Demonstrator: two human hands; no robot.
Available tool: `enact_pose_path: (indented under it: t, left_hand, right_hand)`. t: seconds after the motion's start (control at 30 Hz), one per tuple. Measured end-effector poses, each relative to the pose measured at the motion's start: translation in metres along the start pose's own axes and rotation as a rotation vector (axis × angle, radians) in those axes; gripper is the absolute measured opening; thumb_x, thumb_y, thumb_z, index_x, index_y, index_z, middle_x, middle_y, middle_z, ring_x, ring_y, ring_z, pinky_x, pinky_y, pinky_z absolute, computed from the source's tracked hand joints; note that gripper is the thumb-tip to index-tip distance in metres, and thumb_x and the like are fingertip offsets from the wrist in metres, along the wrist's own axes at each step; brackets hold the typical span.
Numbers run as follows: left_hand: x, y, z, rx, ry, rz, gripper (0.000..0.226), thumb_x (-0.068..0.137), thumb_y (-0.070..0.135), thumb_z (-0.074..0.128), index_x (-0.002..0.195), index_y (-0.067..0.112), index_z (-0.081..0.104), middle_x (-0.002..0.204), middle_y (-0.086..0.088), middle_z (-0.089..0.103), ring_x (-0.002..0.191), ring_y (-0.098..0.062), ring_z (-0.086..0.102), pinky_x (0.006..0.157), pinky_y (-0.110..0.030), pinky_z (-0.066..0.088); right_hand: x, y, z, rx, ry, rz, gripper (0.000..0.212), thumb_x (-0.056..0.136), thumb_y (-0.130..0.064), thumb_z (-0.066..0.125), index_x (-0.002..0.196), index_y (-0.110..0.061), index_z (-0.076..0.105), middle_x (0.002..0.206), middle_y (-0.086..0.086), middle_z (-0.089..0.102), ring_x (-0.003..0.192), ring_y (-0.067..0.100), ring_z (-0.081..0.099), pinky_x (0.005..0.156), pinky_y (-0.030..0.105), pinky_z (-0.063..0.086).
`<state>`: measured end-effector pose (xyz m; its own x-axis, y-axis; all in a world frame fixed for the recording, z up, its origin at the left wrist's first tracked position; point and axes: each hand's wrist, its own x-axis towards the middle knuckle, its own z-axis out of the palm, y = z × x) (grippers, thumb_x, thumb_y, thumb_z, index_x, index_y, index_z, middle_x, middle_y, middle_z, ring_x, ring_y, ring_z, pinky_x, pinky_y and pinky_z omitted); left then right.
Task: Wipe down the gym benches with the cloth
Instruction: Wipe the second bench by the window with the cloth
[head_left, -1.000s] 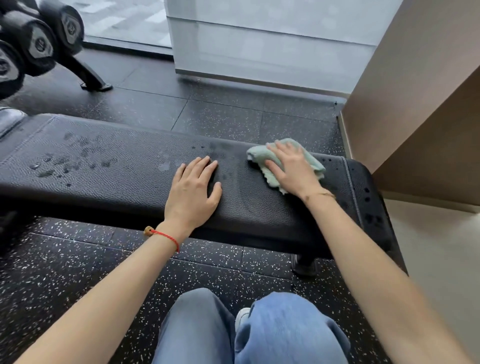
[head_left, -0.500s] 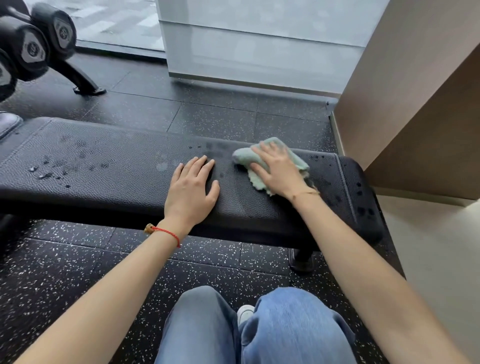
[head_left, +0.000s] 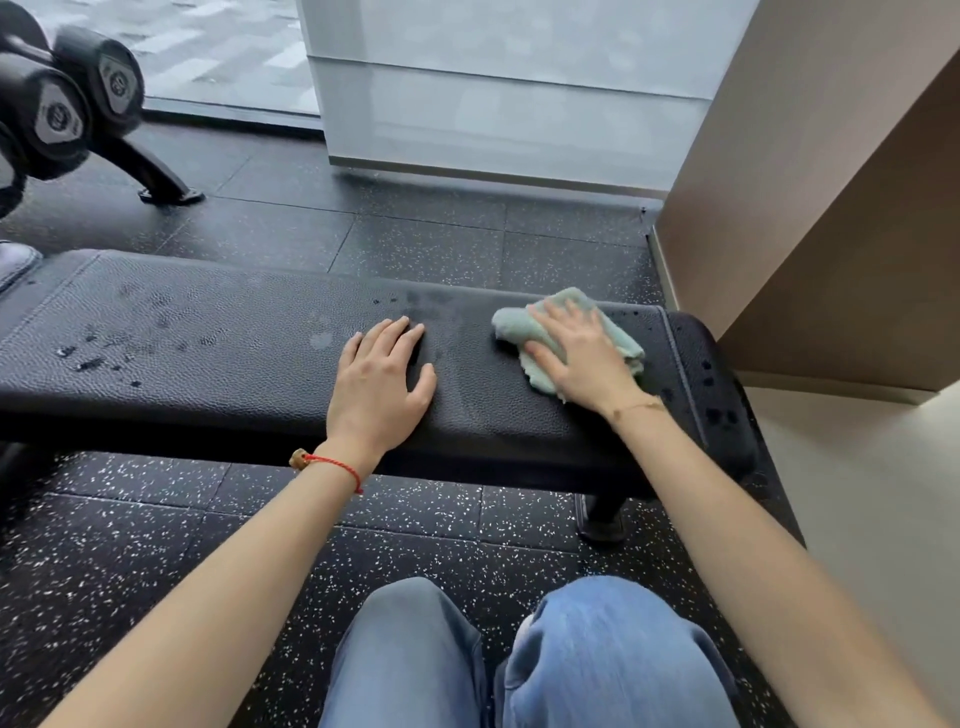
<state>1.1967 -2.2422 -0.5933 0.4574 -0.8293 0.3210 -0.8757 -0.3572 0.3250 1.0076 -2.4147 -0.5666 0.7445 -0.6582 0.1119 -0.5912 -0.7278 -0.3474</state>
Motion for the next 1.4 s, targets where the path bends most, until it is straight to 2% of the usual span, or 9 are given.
enact_pose_path:
  t: [0.17,0.37,0.5,0.63,0.87,0.97,1.13,1.33,1.4]
  left_hand:
    - [0.0,-0.001,0.004,0.015,-0.038,0.003,0.054,0.097,0.038,0.044,0.147,0.019,0.04,0.156,-0.002,0.035,0.147,-0.018,0.025,0.122,-0.041,0.013]
    - [0.008,0.021,0.002,-0.023,-0.078,-0.02,0.055,0.096,0.032,0.046,0.147,0.013,0.038,0.156,-0.006,0.034,0.147,-0.023,0.022,0.122,-0.044,0.011]
    - [0.017,0.061,0.013,-0.047,-0.107,0.101,0.056,0.097,0.033,0.044,0.149,0.015,0.036,0.157,-0.005,0.032,0.148,-0.02,0.02,0.123,-0.043,0.009]
    - [0.024,0.087,0.031,-0.062,-0.155,0.163,0.056,0.098,0.037,0.041,0.15,0.018,0.033,0.158,-0.003,0.031,0.149,-0.019,0.018,0.123,-0.043,0.009]
    - [0.021,0.088,0.043,-0.051,-0.133,0.169,0.055,0.097,0.038,0.043,0.148,0.02,0.037,0.156,-0.003,0.033,0.148,-0.02,0.021,0.123,-0.044,0.012]
    - [0.021,0.088,0.041,-0.068,-0.138,0.179,0.054,0.097,0.037,0.044,0.148,0.019,0.037,0.156,-0.003,0.033,0.148,-0.02,0.021,0.123,-0.043,0.011]
    - [0.02,0.079,0.032,-0.106,-0.143,0.171,0.052,0.097,0.033,0.048,0.146,0.017,0.042,0.154,-0.006,0.036,0.147,-0.022,0.024,0.123,-0.042,0.012]
    - [0.01,0.029,0.002,-0.039,-0.096,0.093,0.051,0.096,0.028,0.051,0.144,0.013,0.044,0.152,-0.009,0.04,0.145,-0.026,0.028,0.122,-0.045,0.015]
    - [0.006,0.011,-0.006,-0.007,-0.074,0.05,0.052,0.096,0.028,0.052,0.144,0.011,0.044,0.151,-0.011,0.041,0.144,-0.028,0.03,0.121,-0.046,0.017]
  right_hand:
    - [-0.094,0.029,-0.006,0.076,-0.024,-0.199,0.055,0.097,-0.058,0.038,0.149,-0.04,0.032,0.159,-0.014,0.024,0.15,0.005,0.008,0.123,0.028,-0.001]
    - [-0.004,0.073,-0.032,-0.069,0.041,0.176,0.055,0.101,-0.041,0.043,0.151,-0.021,0.031,0.16,0.005,0.026,0.15,0.021,0.014,0.123,0.038,0.004]
    - [-0.049,0.065,-0.025,0.004,0.045,0.032,0.054,0.1,-0.042,0.044,0.15,-0.028,0.032,0.16,-0.001,0.024,0.151,0.017,0.01,0.123,0.037,0.0]
    - [-0.129,0.082,-0.029,0.044,0.047,-0.047,0.056,0.097,-0.06,0.034,0.149,-0.041,0.03,0.159,-0.017,0.021,0.149,0.003,0.006,0.123,0.026,-0.002]
    - [-0.01,0.124,-0.049,-0.03,0.039,0.264,0.056,0.101,-0.047,0.038,0.151,-0.024,0.032,0.161,0.002,0.023,0.149,0.019,0.015,0.123,0.037,0.006]
    - [-0.042,0.111,-0.042,0.051,0.046,0.184,0.055,0.1,-0.045,0.041,0.151,-0.028,0.03,0.161,-0.001,0.021,0.151,0.02,0.009,0.124,0.041,0.003]
    - [-0.128,0.085,-0.034,0.09,-0.02,-0.089,0.054,0.098,-0.056,0.036,0.149,-0.041,0.031,0.16,-0.013,0.02,0.15,0.005,0.006,0.123,0.028,-0.003]
    - [-0.031,0.065,-0.034,-0.033,-0.056,0.016,0.053,0.102,-0.041,0.041,0.152,-0.027,0.029,0.162,0.003,0.019,0.151,0.02,0.006,0.124,0.039,-0.001]
    - [-0.026,0.039,-0.019,-0.021,-0.075,-0.072,0.054,0.101,-0.042,0.042,0.152,-0.027,0.029,0.162,0.004,0.02,0.151,0.02,0.007,0.124,0.038,-0.001]
